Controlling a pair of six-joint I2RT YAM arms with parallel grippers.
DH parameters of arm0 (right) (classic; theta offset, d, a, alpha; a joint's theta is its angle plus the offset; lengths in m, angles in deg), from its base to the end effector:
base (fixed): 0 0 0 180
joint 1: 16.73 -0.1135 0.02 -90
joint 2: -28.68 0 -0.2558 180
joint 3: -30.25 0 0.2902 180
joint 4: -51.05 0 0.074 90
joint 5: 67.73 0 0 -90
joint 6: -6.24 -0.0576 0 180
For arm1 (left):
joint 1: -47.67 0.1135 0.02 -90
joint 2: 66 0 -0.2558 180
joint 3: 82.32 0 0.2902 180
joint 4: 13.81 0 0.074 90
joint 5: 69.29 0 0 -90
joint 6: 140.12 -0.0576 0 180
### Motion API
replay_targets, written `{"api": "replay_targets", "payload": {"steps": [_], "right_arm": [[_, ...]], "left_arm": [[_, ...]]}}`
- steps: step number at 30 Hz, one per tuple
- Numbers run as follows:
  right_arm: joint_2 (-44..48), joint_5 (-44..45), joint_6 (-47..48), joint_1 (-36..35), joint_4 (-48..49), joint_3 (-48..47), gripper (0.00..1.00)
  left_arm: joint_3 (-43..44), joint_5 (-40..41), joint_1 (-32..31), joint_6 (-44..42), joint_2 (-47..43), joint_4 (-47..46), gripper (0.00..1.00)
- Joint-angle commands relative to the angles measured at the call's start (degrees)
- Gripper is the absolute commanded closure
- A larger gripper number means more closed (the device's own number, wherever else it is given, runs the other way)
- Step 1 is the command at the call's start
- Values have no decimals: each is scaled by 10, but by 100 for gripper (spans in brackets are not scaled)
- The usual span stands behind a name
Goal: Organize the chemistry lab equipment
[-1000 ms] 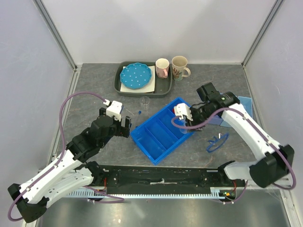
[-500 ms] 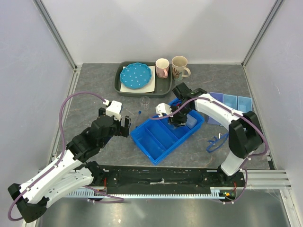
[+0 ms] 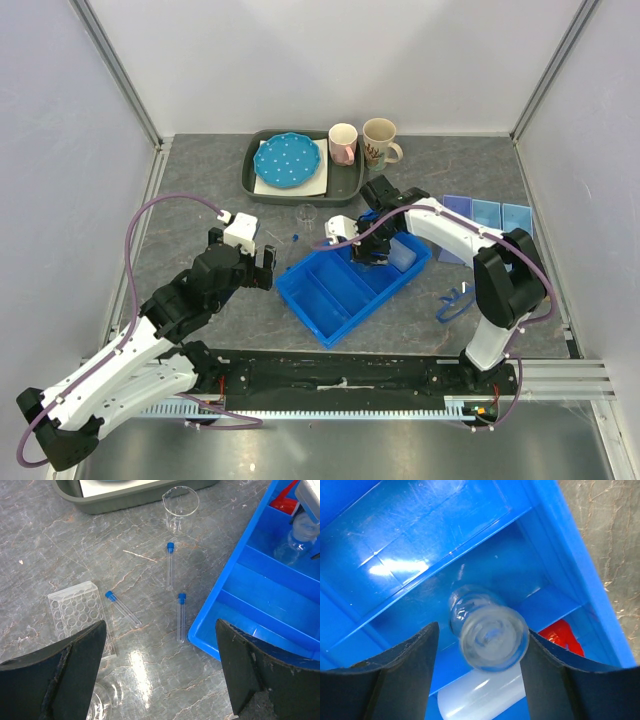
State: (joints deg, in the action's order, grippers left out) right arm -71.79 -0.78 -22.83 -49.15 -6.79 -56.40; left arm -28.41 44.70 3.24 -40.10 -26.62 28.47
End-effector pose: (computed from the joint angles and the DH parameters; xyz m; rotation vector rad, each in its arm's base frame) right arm 0.3156 0.2272 0.1752 -2.0282 1.7906 0.4269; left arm 0.1701 -0.1340 0.2896 0.3462 1.9845 -0.1745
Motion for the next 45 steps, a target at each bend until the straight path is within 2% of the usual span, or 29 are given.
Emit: {"api": "replay_targets", "payload": {"steps": [1,6,16,19,23,25,27,29,30,31,34,38,41,45], "right_arm": [[0,0,-27,-4,35,3,28],[14,-2,-41,-4,46,7,14],[105,-42,-74,-4,32,-3,11],[138,-61,-92,-3,33,-5,11],[183,-96,-117,7,36,-5,9],[209,-143,-138,31,40,6,9],[242,-184,-184,66,71,25,9],[282,-254,-225,109,137,70,8],[295,-277,-276,122,164,88,6],[308,-306,-301,133,222,125,5],[358,-328,-390,175,333,200,2],[377,-321,-428,214,361,231,2],[377,-333,-460,234,399,251,2],[386,-326,-448,240,391,251,2]], "left_arm": [[7,14,0,-18,-4,-10,4],[7,11,0,-18,-3,-9,4],[7,7,0,-6,-4,-17,4],[5,-26,1,10,5,-35,3],[11,-61,1,69,32,-53,2],[14,-78,1,96,43,-69,2],[20,-84,1,135,59,-80,0],[28,-96,7,176,84,-95,0],[31,-101,10,189,94,-99,0],[35,-113,14,215,106,-107,0],[50,-147,45,265,154,-118,0],[82,-206,117,318,218,-124,0],[109,-235,145,342,274,-119,0],[164,-237,159,356,353,-87,2]]}}
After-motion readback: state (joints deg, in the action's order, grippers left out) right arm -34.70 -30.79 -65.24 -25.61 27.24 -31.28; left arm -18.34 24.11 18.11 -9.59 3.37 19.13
